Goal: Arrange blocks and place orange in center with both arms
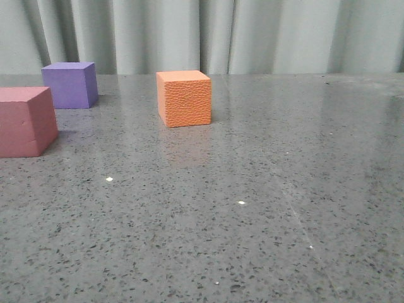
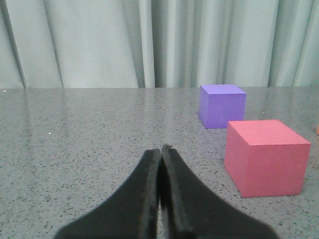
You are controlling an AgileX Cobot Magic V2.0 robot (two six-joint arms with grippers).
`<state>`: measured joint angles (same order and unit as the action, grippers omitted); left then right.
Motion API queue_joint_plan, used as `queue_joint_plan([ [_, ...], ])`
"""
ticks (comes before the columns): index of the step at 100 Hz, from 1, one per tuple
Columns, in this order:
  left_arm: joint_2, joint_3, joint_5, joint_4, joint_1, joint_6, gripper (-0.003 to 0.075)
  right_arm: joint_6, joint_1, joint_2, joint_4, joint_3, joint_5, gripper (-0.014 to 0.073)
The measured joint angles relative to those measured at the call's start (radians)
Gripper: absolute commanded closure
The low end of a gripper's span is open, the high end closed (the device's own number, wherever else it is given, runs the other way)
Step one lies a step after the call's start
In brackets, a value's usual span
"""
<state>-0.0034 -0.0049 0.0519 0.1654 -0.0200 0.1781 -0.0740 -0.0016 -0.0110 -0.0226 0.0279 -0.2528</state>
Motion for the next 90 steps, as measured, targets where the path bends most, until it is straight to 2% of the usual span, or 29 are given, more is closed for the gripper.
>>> queue_joint_plan([
  [7,0.000,0.000,-0.017,-0.003,0.000,0.000,0.0732,0.001,0.000,0.000,0.000,0.000,0.000,0.0661],
  [19,0.000,0.000,-0.127,-0.076,-0.004,0.043,0.0732,0.001,0.000,0.000,0.000,0.000,0.000,0.0661],
  [25,0.000,-0.008,-0.117,-0.104,-0.005,0.069,0.0732,0.001,0.000,0.000,0.000,0.000,0.000,0.0661],
  [32,0.003,-0.056,-0.018,-0.122,-0.005,0.084,0.0732,0.001,0.000,0.000,0.000,0.000,0.000,0.0661],
  [42,0.074,-0.227,0.175,-0.149,-0.005,0.089,0.0732,0.001,0.000,0.000,0.000,0.000,0.000,0.0661],
  [54,0.260,-0.491,0.456,-0.203,-0.005,0.068,0.0732,0.001,0.000,0.000,0.000,0.000,0.000,0.0661],
  [64,0.452,-0.702,0.613,-0.238,-0.005,0.022,0.0732,0.001,0.000,0.000,0.000,0.000,0.000,0.0661],
  [77,0.646,-0.924,0.670,-0.258,-0.005,0.006,0.0732,0.001,0.000,0.000,0.000,0.000,0.000,0.0661],
  [90,0.797,-1.058,0.671,-0.260,-0.005,0.005,0.0732,0.001,0.000,0.000,0.000,0.000,0.000,0.0661],
])
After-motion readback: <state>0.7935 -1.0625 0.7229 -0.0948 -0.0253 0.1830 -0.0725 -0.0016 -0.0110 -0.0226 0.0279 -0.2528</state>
